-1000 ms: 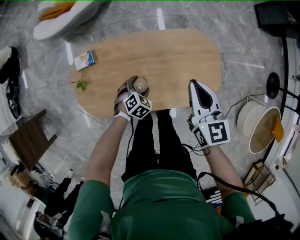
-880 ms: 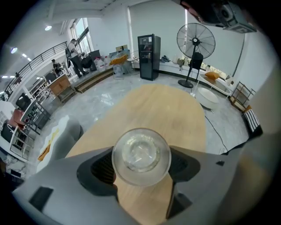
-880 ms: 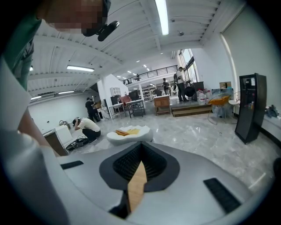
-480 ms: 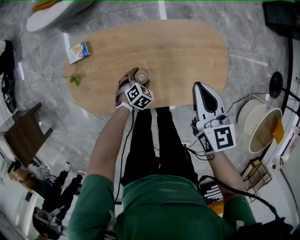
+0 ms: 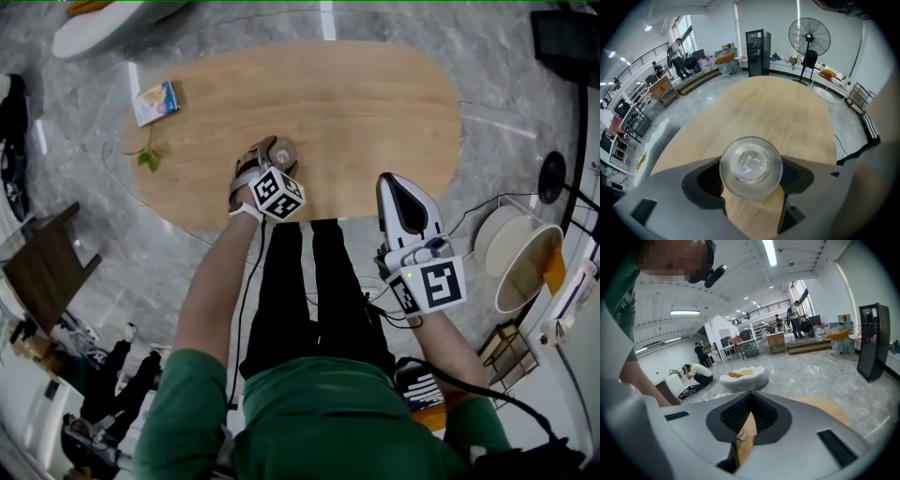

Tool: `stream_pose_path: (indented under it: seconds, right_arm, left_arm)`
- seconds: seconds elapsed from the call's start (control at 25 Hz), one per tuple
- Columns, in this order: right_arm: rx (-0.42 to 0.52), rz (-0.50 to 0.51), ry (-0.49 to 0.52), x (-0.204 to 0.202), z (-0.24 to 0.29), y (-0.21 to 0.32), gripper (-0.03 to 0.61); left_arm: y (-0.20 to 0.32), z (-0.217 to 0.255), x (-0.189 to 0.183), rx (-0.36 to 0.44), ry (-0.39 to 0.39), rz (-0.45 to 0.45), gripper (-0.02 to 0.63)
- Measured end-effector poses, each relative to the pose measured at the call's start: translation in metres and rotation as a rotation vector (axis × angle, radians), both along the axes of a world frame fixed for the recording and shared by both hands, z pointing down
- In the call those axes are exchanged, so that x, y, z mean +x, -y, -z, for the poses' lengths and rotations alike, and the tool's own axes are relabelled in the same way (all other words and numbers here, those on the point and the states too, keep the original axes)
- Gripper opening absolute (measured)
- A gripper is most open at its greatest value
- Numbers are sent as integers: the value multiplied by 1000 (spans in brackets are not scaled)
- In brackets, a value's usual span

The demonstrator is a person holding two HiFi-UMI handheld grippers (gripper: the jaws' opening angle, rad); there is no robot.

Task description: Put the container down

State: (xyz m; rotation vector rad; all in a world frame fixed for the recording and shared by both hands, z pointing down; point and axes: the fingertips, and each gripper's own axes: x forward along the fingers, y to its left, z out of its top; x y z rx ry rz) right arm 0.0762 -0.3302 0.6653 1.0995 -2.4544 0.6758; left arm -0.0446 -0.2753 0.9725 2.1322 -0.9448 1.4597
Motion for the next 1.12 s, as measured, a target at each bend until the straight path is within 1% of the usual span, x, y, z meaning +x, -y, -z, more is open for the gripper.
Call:
stream_pose_path:
  seconds: [0.2,0.36,0.68,0.84,0.92,0.96,1.12]
  right_arm:
    - [-7,12,8,-6,-1,-2,14]
    - [-15,25,17,-11,1,-7,14]
    - [-21,50,13,-14,-1,-14,14]
    - [-24,60,8,-19,1,-19,14]
    - [-20,66,10,-22,4,-19,14]
    - [-16,69,11,-24,6,-20,14]
    - [-3,75,15,-27,18,-22,14]
  left_arm:
    - [0,-5,1,9,11,-14,342]
    - [-5,-9,1,-12,14,-11,342]
    - [-5,-9,5,-9,-19,14,342]
    - [-7,-9,1,-6,-40,63,345]
    - [-9,-7,-6,-7,-50,102,378]
    - [-10,-4,-8,-4,-55,121,383]
    - [-24,14,-23,12,-61,191,383]
